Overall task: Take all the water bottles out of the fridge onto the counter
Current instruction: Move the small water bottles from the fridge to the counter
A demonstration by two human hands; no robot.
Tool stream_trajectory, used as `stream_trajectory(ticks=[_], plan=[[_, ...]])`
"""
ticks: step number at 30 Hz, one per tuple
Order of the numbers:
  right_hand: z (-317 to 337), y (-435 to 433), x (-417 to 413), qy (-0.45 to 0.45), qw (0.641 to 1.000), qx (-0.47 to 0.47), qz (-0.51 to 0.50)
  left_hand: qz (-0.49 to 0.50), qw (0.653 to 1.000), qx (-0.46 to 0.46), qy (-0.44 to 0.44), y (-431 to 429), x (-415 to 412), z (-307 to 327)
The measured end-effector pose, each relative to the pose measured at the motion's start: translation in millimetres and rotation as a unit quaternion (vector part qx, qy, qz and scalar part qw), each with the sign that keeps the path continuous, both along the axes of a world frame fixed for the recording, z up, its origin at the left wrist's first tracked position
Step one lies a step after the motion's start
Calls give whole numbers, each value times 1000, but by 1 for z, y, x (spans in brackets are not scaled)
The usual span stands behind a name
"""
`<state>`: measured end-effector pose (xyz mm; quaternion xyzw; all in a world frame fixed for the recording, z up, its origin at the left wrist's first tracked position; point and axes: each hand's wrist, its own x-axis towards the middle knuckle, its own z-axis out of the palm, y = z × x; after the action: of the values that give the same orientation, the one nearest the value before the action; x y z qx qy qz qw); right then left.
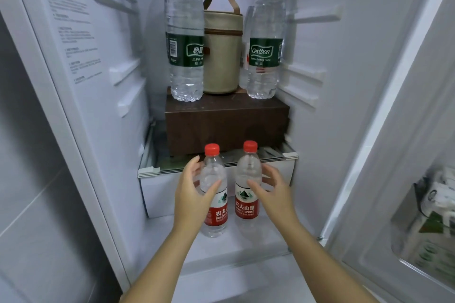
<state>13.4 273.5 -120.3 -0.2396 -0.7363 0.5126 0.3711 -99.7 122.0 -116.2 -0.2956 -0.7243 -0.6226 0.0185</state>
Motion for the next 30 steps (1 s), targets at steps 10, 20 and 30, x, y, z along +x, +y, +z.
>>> stream_trajectory(ticks=[10,20,30], plan=[[-39,0,-5,-88,991,-82,60,-48,986,-90,-135,-1,4,-52],[-46,7,-3,-111,987,-86,84,-74,974,-131,-170,8,-12,-65],[-53,7,-20,-88,992,-82,38,-66,977,-83,-183,16,-17,-74]])
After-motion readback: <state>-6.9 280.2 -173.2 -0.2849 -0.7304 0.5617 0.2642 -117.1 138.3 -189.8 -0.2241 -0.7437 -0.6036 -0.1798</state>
